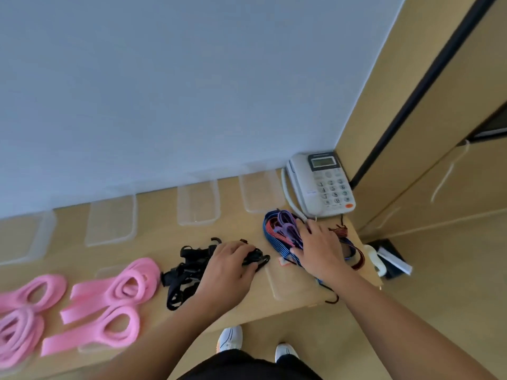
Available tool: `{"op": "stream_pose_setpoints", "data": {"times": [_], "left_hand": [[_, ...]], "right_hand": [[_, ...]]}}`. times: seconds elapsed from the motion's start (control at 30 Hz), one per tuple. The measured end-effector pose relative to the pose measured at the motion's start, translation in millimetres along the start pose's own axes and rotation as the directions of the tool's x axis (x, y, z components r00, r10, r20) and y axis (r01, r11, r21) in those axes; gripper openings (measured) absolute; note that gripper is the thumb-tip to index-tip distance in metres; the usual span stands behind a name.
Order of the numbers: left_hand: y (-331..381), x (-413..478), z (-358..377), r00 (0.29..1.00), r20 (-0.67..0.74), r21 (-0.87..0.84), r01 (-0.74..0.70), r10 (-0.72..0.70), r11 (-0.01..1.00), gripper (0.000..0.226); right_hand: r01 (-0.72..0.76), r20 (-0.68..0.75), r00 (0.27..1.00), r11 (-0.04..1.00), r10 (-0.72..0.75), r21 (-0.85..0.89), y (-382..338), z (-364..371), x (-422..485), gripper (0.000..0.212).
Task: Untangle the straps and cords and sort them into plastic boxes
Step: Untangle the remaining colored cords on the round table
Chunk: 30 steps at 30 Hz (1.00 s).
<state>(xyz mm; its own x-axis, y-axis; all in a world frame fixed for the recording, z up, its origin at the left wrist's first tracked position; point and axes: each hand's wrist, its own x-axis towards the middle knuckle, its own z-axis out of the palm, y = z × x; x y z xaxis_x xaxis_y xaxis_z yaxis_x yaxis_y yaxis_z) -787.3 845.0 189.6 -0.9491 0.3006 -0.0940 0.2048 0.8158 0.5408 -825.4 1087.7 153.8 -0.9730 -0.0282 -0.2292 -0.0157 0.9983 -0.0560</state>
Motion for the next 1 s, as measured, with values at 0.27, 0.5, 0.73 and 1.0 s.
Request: {"op": "stream_pose_setpoints", "data": {"times": [0.27, 0.5, 0.73, 1.0], "left_hand": [[48.2, -14.2, 26.6, 0.993, -0.077, -0.010, 0.088, -0.088, 0.996, 0.038], [68.6, -21.9, 35.9, 0.981, -0.119, 0.010, 0.156, -0.153, 0.988, 0.038], [61.2, -38.7, 28.9, 0.965, -0.153, 0.030, 0.217, -0.211, 0.976, 0.038], [16.0, -80.2, 3.8, 0.941, -0.210, 0.025, 0.275, -0.264, 0.961, 0.039]], "right_hand": [[0.098, -0.092, 0.991, 0.995, -0.099, -0.014, 37.0, 10.9, -8.5, 0.077], [0.172, -0.021, 0.985, 0.983, -0.171, 0.062, 44.9, 4.5, -21.9, 0.115], [0.372, -0.361, 0.885, 0.912, -0.293, 0.174, 20.7, -6.1, -59.7, 0.086], [0.492, -0.338, 0.846, 0.849, -0.413, 0.193, -48.1, 5.3, -86.0, 0.077]]}}
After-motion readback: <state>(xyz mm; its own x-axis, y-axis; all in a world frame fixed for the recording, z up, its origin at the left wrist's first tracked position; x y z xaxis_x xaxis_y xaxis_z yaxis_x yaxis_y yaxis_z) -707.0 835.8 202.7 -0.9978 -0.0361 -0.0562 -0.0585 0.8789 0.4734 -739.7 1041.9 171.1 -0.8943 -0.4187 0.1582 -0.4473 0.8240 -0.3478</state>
